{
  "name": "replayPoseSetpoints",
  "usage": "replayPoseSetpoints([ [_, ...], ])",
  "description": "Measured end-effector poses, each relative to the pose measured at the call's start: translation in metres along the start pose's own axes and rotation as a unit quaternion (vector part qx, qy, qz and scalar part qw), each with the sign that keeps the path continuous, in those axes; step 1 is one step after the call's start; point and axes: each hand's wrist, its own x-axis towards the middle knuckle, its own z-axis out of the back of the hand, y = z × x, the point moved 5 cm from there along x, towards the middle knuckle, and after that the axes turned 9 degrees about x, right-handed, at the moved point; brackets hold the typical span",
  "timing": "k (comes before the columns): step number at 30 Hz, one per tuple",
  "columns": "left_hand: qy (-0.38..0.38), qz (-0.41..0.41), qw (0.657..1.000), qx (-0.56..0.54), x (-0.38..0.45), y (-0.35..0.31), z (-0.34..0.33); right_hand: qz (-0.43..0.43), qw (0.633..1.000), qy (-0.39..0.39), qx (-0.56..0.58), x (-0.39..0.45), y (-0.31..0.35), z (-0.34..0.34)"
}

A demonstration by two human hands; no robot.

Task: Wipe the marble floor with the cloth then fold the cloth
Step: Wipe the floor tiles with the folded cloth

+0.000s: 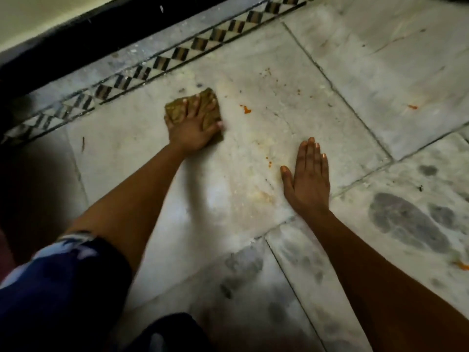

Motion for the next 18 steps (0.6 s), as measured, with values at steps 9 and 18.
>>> replayPoseSetpoints([
  [9, -0.053, -0.241, 0.965, 0.088, -0.023, -0.09, -0.009, -0.028, 1.0, 0.004, -0.012, 0.017, -0.005, 0.0],
  [18, -0.046, -0.088, 0.994, 0.05, 0.051, -0.033, 0.015, -0.042, 0.999, 0.006, -0.018, 0.019, -0.003, 0.002],
])
